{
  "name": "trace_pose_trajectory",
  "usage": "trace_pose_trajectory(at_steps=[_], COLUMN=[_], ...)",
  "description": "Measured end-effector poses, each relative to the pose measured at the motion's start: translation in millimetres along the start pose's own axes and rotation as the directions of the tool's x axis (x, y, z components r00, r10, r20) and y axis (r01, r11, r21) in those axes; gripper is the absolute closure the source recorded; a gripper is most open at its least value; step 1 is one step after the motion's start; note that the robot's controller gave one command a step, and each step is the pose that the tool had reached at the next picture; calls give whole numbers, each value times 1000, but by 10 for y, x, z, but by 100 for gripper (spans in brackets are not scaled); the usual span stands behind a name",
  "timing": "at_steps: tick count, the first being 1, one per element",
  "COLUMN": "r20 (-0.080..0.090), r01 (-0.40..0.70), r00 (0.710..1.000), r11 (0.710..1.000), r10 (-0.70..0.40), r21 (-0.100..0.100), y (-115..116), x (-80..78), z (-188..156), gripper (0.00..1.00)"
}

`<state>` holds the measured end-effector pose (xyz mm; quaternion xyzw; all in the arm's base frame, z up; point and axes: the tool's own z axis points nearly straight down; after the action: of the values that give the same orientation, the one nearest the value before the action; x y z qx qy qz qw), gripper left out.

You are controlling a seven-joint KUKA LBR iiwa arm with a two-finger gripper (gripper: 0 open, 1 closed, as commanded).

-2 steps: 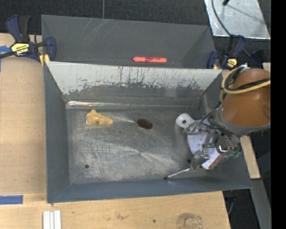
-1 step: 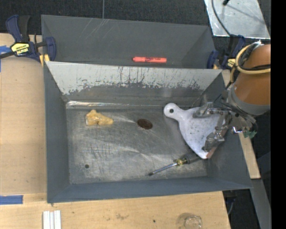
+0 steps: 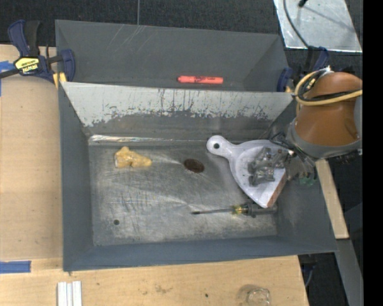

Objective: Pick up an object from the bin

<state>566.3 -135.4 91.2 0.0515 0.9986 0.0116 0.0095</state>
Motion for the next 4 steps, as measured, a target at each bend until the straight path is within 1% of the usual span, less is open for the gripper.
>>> trace_pose_trajectory(at_steps=[2,3,4], r20=[0,-16,-16], r01=[6,59,58], r00=[1000,998,998], r11=[1000,998,998], r10=[-6,-59,-58], r21=[2,23,23], y=[10,-169,-169], x=[-6,318,319], z=[2,-517,-515], gripper=[100,0,0])
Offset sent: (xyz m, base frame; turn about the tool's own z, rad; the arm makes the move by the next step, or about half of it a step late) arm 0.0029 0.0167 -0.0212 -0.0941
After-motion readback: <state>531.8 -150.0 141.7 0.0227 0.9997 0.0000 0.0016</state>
